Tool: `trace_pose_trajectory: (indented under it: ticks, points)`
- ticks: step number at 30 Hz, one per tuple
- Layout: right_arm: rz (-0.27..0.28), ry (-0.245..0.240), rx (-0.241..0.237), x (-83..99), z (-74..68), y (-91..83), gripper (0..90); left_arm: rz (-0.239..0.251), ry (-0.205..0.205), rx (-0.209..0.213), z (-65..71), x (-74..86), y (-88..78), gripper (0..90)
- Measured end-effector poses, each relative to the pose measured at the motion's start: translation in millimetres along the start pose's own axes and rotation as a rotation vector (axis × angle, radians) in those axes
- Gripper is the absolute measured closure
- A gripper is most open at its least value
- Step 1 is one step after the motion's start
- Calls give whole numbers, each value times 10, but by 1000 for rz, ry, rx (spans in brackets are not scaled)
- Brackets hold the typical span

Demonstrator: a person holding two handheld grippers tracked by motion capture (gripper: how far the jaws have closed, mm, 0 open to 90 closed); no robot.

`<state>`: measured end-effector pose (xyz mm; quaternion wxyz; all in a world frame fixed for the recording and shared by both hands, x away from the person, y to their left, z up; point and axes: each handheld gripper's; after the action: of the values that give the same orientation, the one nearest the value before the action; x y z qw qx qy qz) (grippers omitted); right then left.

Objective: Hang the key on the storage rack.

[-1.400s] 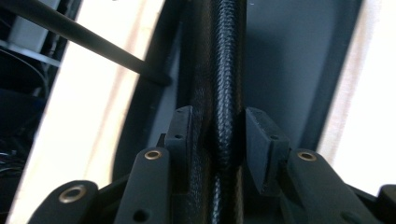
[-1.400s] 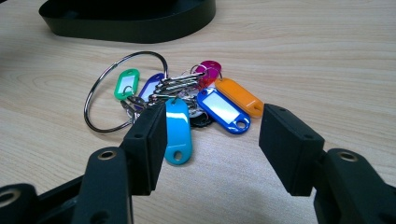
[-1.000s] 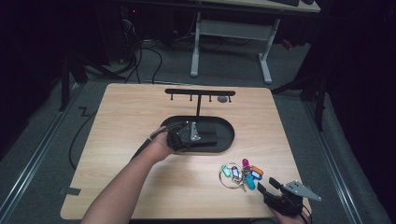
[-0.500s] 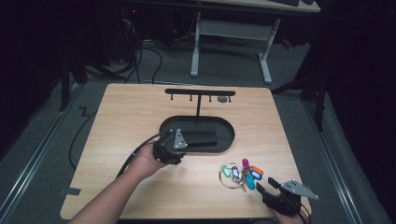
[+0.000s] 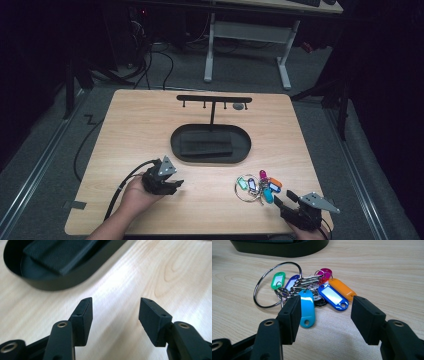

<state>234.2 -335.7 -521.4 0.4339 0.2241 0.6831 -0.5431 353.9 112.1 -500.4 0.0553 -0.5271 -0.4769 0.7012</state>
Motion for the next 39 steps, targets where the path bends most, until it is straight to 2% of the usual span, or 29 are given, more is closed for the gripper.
trace_pose_trajectory:
  ticks: [5,6,9,11,15,16,17,18,19,21,23,26,28,33,39]
  points:
    - [-1,-7,-2,-8,-13,7,418,-7,0,-40,5,218,-137,447]
    - [-1,-9,-2,-9,-17,8,418,-2,-9,-39,2,259,-172,443]
    - [-4,-14,-4,-14,-24,13,419,23,-72,-15,-11,384,-281,420]
    - [-5,-18,-5,-17,-27,16,422,46,-99,-26,3,471,-348,399]
    - [-2,-32,-5,-23,-51,14,447,97,-107,-64,52,656,-424,384]
    - [-3,-36,-1,-25,-60,11,447,107,-110,-59,53,691,-430,388]
    - [-4,-36,1,-26,-64,9,447,118,-129,-36,43,735,-446,406]
    - [-5,-41,6,-28,-68,14,447,124,-142,-19,33,753,-459,408]
    - [-10,-45,12,-29,-68,21,447,122,-134,-17,26,764,-475,406]
    - [-29,-34,13,-33,-62,34,451,127,-124,-33,9,788,-497,392]
    - [-40,-12,20,-38,-59,41,453,140,-137,-32,-23,814,-508,383]
    - [-41,8,32,-61,-62,40,461,147,-137,-46,-67,841,-536,373]
    - [-29,26,40,-103,-97,40,469,156,-152,-42,-108,883,-556,364]
    - [-49,22,41,-121,-152,89,472,171,-158,-40,-136,895,-560,350]
    - [-70,11,71,-131,-190,108,481,172,-152,-11,-128,903,-541,344]
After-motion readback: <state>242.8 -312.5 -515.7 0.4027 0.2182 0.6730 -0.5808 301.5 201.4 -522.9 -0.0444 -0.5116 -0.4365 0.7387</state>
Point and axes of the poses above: each handheld gripper's, and its own axes: y roughly forward along the jaws, x roughly out of its underside, z roughly to its right, and after that the axes turned 5 degrees about -y, right-handed
